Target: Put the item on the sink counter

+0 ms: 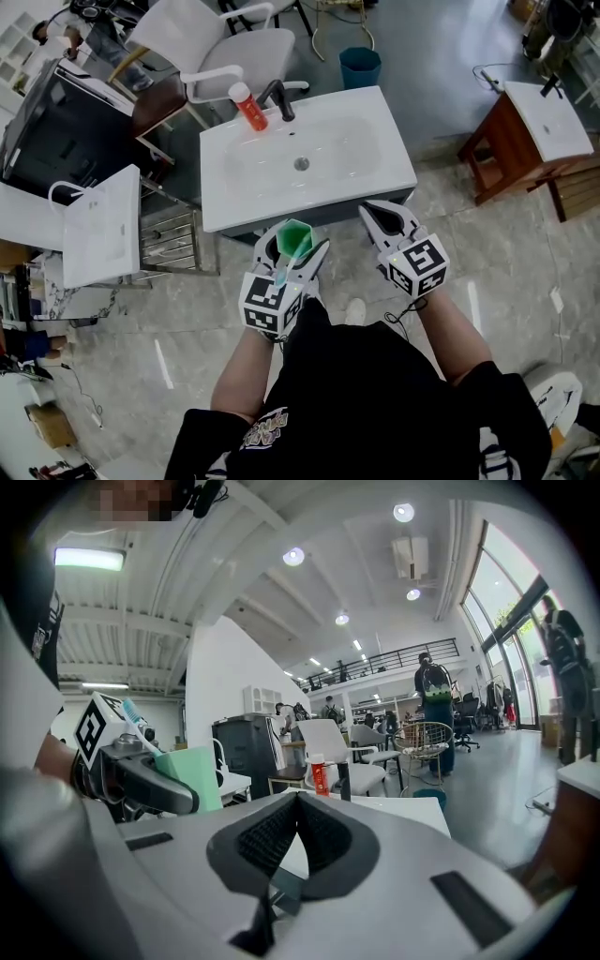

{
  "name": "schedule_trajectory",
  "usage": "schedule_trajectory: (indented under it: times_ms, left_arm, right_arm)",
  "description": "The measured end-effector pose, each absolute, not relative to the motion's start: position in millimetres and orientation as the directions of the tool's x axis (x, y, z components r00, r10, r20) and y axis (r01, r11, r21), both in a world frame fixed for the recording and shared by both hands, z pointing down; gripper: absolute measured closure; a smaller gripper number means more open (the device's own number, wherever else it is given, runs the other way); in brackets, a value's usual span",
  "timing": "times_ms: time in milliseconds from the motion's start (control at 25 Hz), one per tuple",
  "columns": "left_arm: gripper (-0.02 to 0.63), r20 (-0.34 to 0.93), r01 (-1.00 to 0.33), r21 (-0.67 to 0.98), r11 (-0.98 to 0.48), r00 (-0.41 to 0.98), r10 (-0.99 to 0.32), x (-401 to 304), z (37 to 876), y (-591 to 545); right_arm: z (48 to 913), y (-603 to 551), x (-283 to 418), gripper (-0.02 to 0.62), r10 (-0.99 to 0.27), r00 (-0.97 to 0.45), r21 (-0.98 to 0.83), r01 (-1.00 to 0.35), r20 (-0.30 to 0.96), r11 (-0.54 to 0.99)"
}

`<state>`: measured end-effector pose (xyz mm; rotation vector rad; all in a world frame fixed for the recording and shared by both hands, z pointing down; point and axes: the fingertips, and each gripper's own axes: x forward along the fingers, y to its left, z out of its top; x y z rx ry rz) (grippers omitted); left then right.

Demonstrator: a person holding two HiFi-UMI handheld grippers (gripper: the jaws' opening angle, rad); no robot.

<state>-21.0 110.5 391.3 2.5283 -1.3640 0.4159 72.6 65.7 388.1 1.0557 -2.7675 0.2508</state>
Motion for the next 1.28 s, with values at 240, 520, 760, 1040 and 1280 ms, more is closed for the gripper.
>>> schedule_trajectory:
  times_ms: [240, 520, 760, 1040, 1280]
  left_arm:
    - [0.277, 0.354, -0.812, 0.069, -0.579, 0.563, -0.747, -30, 391, 83]
    - [0.278, 0.353, -0.776, 0.065, -0.627, 0.606, -0.713, -50, 391, 40]
    - [0.278, 0.354, -0.734, 0.068, -0.676, 0.651, -0.672, -68, 394, 4]
    - [0.277, 0.348, -0.689, 0.043, -0.723, 0.689, -0.636, -78, 394, -34]
    - [0.278, 0.340, -0.657, 0.021, -0.753, 0.713, -0.613, -79, 404, -53]
  right_arm:
    - [387, 40, 64, 0.541, -0.679, -0.704, -0.097, -0.705, 0.209, 0.702]
    - [387, 3, 45, 0.541, -0.722, -0.658, -0.100, -0.750, 0.215, 0.654]
    - [388, -28, 28, 0.541, -0.767, -0.601, -0.100, -0.797, 0.226, 0.595]
    - [390, -60, 13, 0.541, -0.813, -0.532, -0.086, -0.845, 0.236, 0.528]
    - [390, -76, 2, 0.541, -0.838, -0.490, -0.071, -0.870, 0.240, 0.488]
